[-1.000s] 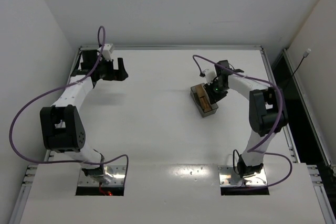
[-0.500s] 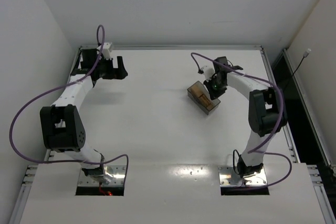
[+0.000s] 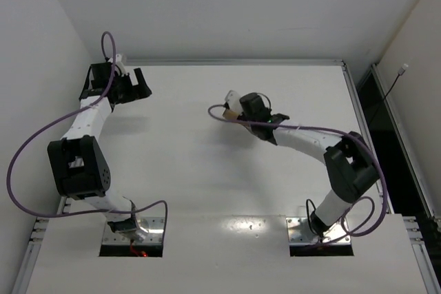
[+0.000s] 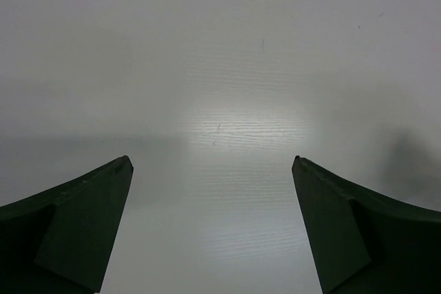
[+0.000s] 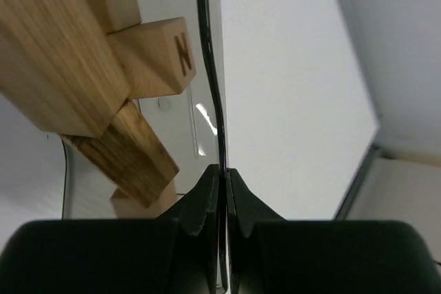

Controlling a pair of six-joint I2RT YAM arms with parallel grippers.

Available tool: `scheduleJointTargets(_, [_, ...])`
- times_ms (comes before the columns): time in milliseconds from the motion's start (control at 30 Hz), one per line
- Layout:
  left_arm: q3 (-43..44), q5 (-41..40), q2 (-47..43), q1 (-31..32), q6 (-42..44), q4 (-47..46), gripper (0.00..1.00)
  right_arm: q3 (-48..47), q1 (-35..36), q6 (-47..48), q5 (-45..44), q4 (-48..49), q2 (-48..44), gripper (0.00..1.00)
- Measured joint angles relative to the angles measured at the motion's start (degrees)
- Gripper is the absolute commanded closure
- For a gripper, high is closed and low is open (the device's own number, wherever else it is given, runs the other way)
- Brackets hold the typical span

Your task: Build the wood block tower

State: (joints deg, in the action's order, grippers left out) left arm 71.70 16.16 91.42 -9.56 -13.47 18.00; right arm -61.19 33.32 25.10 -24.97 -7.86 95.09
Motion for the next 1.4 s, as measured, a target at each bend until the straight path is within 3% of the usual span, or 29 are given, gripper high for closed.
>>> scheduleJointTargets(233, [0.6, 0.4, 0.4, -2.6, -0.6, 1.2, 0.00, 13.3, 12.6, 16.2, -17.0, 26.0, 3.2, 1.00])
scheduleJointTargets(600, [0.6, 1.6, 0.4, -2.9, -0.7, 2.5, 0.00, 19.5, 17.2, 28.2, -28.8, 47.1, 3.1, 1.00])
scheduleJointTargets(700, [1.4, 1.9, 0.5, -2.9, -0.8, 3.3, 0.00, 17.8, 19.0, 42.5, -31.1, 65.1, 13.0, 1.00])
scheduleJointTargets(767, [2.4, 1.9, 0.7, -2.9, -0.8, 3.4, 0.00, 16.0, 20.1, 50.1, -31.6, 71.2, 20.6, 1.00])
scheduleJointTargets(867, [3.6, 2.1, 0.7, -2.9, -0.8, 3.3, 0.00, 17.3, 21.3, 57.8, -32.0, 73.0, 25.6, 1.00])
scheduleJointTargets(1000, [3.7, 2.5, 0.7, -2.9, -0.8, 3.2, 0.00, 20.0, 21.9, 62.3, -33.0, 76.8, 24.1, 1.00])
scheduleJointTargets(1400, [3.5, 4.2, 0.8, -2.9, -0.8, 2.8, 0.00, 20.3, 20.5, 67.0, -34.9, 79.6, 19.4, 1.00])
